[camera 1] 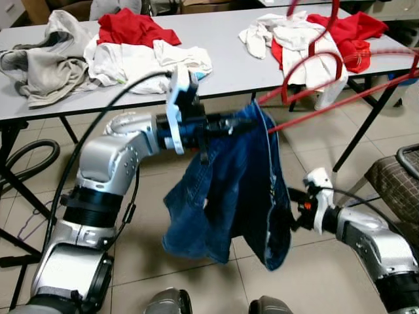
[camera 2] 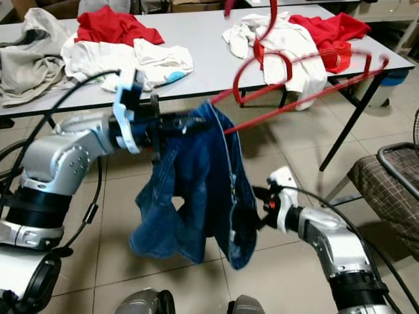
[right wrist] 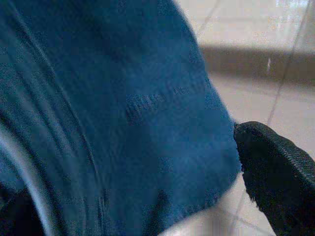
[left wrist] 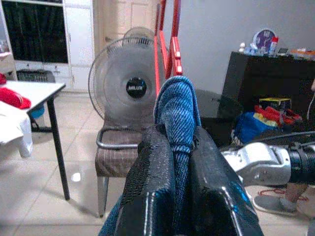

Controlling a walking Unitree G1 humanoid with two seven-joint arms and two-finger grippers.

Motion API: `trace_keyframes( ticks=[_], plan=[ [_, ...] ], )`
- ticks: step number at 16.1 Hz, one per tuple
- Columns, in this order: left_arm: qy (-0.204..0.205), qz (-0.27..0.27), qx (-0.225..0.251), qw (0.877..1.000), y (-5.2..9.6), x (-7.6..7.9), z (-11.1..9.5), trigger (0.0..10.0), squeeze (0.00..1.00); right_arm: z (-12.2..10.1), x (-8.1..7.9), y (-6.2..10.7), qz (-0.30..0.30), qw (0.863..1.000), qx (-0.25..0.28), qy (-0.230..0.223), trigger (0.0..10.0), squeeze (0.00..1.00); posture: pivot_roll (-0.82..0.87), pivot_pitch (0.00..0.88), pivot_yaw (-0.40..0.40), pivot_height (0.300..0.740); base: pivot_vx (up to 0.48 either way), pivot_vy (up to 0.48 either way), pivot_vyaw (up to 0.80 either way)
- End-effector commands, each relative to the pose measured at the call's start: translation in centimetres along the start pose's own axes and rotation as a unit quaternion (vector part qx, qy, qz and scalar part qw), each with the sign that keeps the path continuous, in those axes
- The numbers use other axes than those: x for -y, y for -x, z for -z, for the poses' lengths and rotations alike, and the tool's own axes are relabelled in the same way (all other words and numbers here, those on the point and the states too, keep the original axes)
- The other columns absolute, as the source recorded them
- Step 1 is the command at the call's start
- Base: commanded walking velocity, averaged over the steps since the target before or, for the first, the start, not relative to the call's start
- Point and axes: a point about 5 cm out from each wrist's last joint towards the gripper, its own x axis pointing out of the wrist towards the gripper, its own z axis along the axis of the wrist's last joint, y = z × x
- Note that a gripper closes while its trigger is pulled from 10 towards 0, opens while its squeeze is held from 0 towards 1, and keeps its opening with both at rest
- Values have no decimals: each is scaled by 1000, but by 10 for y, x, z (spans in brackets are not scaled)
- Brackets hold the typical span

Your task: Hang hanger

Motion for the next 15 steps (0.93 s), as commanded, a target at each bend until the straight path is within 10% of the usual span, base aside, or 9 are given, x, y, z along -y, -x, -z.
trace_keyframes(
  ticks=[1,2,3,13,15],
  plan=[
    [-19,-4,24,1000,3,-2,-17,0,0,19,9,5,41,997,-59,-12,10000,0,-163,0,46,740,0,0,0],
    [-20,-9,25,999,5,-3,-18,0,0,27,15,9,70,994,-77,-25,6863,0,-163,0,46,740,0,0,0],
    [-24,-17,17,999,10,-5,-17,0,0,33,22,14,102,991,-79,-44,0,0,-163,0,46,740,0,0,0],
    [-27,-43,-44,998,30,-11,-1,0,0,28,60,62,247,958,50,-139,0,0,-176,0,60,740,0,0,0],
    [-22,-36,-60,997,30,-8,7,0,0,13,75,82,284,928,139,-194,0,0,-181,0,62,740,0,0,0]
  ],
)
